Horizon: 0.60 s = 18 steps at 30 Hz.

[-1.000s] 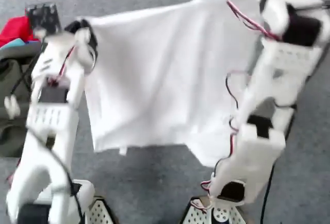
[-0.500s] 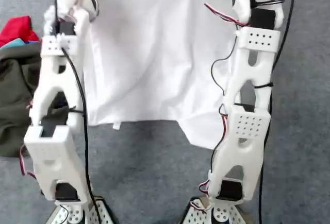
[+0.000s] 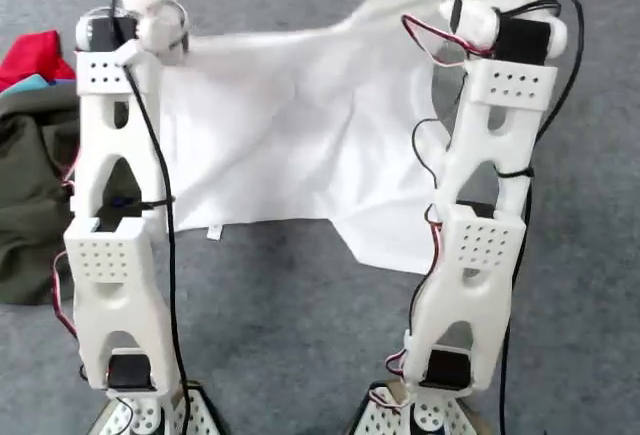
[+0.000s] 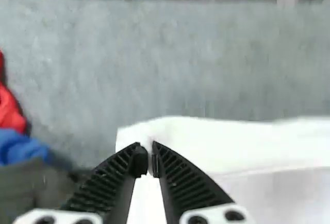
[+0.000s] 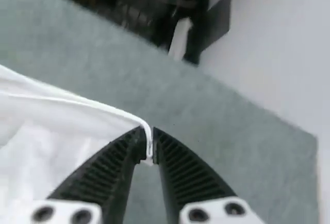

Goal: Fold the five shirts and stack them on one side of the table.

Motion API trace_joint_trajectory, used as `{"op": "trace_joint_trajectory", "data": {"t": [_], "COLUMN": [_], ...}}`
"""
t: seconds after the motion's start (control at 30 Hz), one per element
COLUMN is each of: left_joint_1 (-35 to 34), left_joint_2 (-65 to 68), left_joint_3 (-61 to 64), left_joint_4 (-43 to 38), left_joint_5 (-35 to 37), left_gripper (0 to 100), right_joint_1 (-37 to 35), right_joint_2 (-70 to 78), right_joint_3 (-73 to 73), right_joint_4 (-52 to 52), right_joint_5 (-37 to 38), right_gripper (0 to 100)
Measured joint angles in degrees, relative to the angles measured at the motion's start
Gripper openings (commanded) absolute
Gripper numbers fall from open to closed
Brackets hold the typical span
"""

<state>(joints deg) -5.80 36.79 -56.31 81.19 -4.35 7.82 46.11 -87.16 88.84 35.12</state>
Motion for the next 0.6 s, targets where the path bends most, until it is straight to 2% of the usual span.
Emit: {"op": "trace_joint_trajectory", "data": {"t": [0.1, 0.27, 0.33, 0.47, 0.6], "left_joint_1": [0.00, -0.09, -0.09, 0.26, 0.97], "left_joint_2": [0.00, 0.00, -0.09, -0.09, 0.00], "left_joint_3": [0.00, -0.09, 0.79, 7.21, 12.66], "left_joint_4": [7.56, 17.14, 18.29, 18.90, 18.99], "left_joint_5": [-2.73, -3.25, -3.25, -5.01, -6.68], "left_gripper": [3, 3, 3, 3, 3], "right_joint_1": [0.00, 0.53, 0.97, 1.14, 0.88], "right_joint_2": [-0.09, -0.18, -2.02, -9.14, -19.25], "right_joint_3": [-2.64, -2.64, -0.44, 9.93, 28.04], "right_joint_4": [9.58, 12.13, 12.22, 12.22, 12.22], "right_joint_5": [3.34, 4.22, 4.22, 6.77, 10.46], "right_gripper": [1.3, 1.3, 1.3, 1.3, 1.3]}}
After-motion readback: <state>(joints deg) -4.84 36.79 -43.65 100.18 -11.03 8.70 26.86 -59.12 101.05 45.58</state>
